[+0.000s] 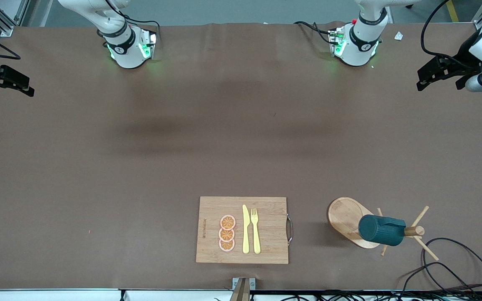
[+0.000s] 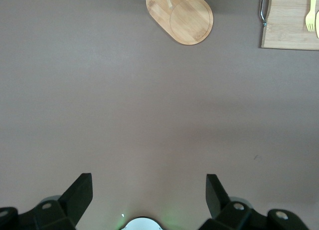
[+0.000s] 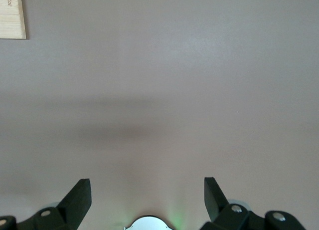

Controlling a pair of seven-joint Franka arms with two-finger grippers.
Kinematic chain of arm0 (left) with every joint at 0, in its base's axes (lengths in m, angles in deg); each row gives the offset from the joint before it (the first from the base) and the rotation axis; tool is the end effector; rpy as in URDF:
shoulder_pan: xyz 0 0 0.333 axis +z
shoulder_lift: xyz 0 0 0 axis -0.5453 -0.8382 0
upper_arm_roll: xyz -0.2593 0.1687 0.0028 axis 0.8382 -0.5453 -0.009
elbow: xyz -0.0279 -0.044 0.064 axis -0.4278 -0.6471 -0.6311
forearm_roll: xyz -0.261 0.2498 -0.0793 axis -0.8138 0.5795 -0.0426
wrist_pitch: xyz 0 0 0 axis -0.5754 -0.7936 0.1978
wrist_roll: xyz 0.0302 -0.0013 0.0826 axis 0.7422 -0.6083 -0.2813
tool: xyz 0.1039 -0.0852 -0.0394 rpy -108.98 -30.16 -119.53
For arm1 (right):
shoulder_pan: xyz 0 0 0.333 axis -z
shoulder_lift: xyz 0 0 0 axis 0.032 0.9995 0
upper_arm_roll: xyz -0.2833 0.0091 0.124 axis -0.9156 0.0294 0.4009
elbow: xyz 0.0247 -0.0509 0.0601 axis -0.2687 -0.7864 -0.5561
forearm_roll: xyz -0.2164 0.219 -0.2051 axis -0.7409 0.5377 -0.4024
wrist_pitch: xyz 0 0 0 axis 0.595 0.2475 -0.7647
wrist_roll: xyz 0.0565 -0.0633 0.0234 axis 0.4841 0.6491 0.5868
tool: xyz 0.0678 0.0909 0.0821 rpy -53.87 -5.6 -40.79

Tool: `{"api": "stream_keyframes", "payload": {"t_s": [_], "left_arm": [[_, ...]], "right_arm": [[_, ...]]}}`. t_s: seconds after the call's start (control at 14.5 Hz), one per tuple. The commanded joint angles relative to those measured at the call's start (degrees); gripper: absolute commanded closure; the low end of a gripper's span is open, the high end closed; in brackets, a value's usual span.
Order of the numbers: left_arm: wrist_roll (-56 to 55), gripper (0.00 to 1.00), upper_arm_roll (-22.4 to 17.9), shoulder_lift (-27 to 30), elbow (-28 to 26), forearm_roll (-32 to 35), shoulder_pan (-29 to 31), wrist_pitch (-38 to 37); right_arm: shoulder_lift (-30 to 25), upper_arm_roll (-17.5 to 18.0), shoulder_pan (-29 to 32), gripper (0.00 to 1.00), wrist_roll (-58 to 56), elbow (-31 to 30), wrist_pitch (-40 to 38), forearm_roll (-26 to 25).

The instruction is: Transfer cup from left to right arm and place

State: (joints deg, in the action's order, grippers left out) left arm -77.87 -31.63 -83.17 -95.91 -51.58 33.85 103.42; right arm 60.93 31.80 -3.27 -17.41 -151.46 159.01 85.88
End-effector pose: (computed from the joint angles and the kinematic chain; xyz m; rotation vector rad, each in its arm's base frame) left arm 0.4820 -0.0630 0.6155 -3.1406 -0.0223 0.0437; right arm 0.4849 -0.0375 0.5951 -3.1234 -0.0279 0.1353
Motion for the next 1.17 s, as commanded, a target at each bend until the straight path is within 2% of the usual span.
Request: {"api": "stream_keyframes", "payload": {"t_s": [0.0, 0.14, 0.35, 0.69, 1.11], "left_arm": [[0.9, 0.0, 0.1, -0.5, 1.1, 0.2, 0.1, -0.4], [0.8, 0.0, 0.0, -1.0, 1.5, 0.2, 0.2, -0.3], [0.6, 0.0, -0.6, -3.5, 5.4, 0.5, 0.5, -0.3], [0.8, 0.0, -1.3, -5.5, 5.9, 1.3, 0.7, -0.1], [-0.4, 0.0, -1.3, -11.5, 10.1, 0.9, 4.6, -0.1]], "right_arm": [[-1.8, -0.1, -0.4, 0.0, 0.1, -1.4, 0.1, 0.2], [-1.8, -0.1, -0.5, 0.0, 0.0, -1.4, 0.1, 0.2], [-1.8, -0.1, -0.5, 0.0, 0.0, -1.4, 0.2, 0.2], [-1.8, -0.1, -0.4, 0.0, 0.1, -1.4, 0.3, 0.2], [-1.8, 0.0, -0.6, 0.0, 0.1, -1.4, 0.3, 0.2]]}}
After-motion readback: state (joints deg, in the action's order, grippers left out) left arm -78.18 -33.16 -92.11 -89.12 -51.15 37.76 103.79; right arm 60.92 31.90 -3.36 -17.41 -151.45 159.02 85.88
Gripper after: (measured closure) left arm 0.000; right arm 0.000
